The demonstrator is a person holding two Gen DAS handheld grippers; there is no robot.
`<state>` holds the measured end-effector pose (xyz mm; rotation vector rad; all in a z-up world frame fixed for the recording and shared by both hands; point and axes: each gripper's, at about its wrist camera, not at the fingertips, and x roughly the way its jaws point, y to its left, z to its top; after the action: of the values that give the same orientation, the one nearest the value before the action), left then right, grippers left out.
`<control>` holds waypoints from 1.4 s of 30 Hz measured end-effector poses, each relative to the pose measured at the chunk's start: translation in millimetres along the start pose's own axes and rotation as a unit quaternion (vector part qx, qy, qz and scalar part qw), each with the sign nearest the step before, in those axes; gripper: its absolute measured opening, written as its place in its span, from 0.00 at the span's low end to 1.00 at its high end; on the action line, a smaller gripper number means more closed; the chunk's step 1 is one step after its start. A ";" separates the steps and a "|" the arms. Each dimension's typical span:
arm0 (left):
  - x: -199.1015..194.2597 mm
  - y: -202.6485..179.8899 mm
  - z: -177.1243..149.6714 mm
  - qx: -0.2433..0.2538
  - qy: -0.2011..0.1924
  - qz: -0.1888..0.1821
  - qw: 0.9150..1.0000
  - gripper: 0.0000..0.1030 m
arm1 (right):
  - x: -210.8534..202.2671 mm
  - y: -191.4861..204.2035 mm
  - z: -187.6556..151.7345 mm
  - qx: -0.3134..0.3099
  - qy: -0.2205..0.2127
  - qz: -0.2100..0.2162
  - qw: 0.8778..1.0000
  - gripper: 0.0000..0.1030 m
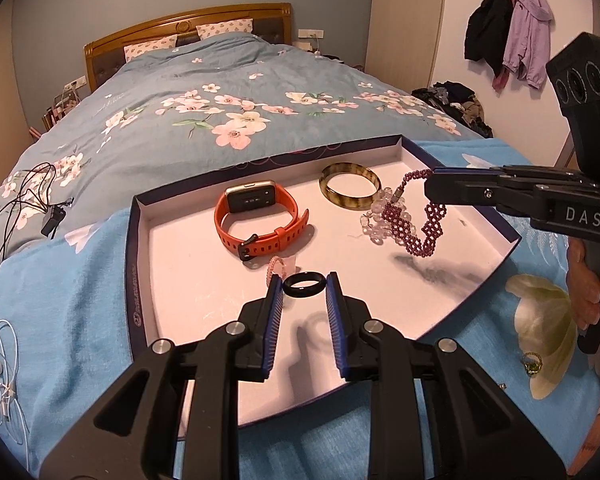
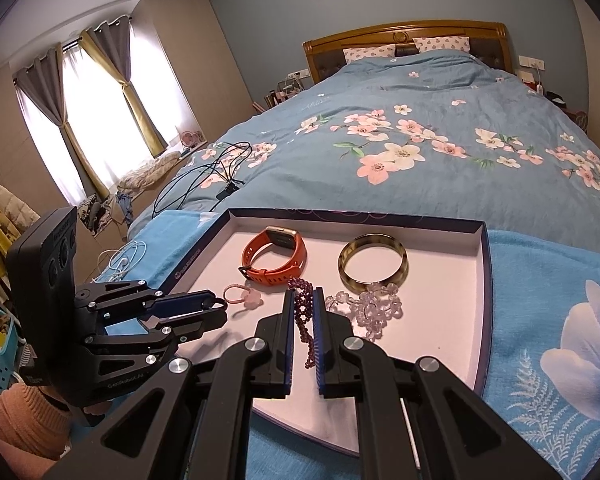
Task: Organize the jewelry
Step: 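Carry the black ring with the left tool while the right tool carries the necklace over the box lid, then open the left tool to drop the ring while the right tool releases the necklace into the lid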
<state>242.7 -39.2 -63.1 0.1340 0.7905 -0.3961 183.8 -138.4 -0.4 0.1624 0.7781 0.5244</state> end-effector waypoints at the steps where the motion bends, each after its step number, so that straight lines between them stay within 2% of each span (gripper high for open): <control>1: 1.2 0.5 0.6 -0.001 0.001 0.000 1.000 0.22 | 0.5 -0.5 -0.2 0.001 0.000 0.000 1.000 0.07; 11: 12.7 1.6 5.6 0.001 0.011 0.010 1.000 0.22 | 7.1 -9.9 0.2 0.013 0.005 -0.004 1.000 0.07; 29: 37.2 9.0 7.1 -0.013 0.037 0.019 0.999 0.22 | 20.9 -33.8 -2.9 0.045 0.015 -0.037 0.998 0.08; 33: 37.6 9.9 7.2 -0.013 0.037 0.019 0.999 0.22 | 23.1 -36.5 -2.5 0.049 0.016 -0.043 0.998 0.11; 35: 36.6 9.7 7.4 -0.014 0.035 0.020 0.999 0.23 | 23.5 -38.6 -2.6 0.053 0.016 -0.047 0.997 0.12; 42: 21.6 11.9 9.5 -0.023 0.017 0.018 0.999 0.40 | 17.7 -37.2 -3.0 0.053 0.010 -0.058 0.997 0.14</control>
<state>267.4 -37.2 -72.2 0.1117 0.8286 -0.3414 206.7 -161.5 -25.8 0.2098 0.8311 0.3754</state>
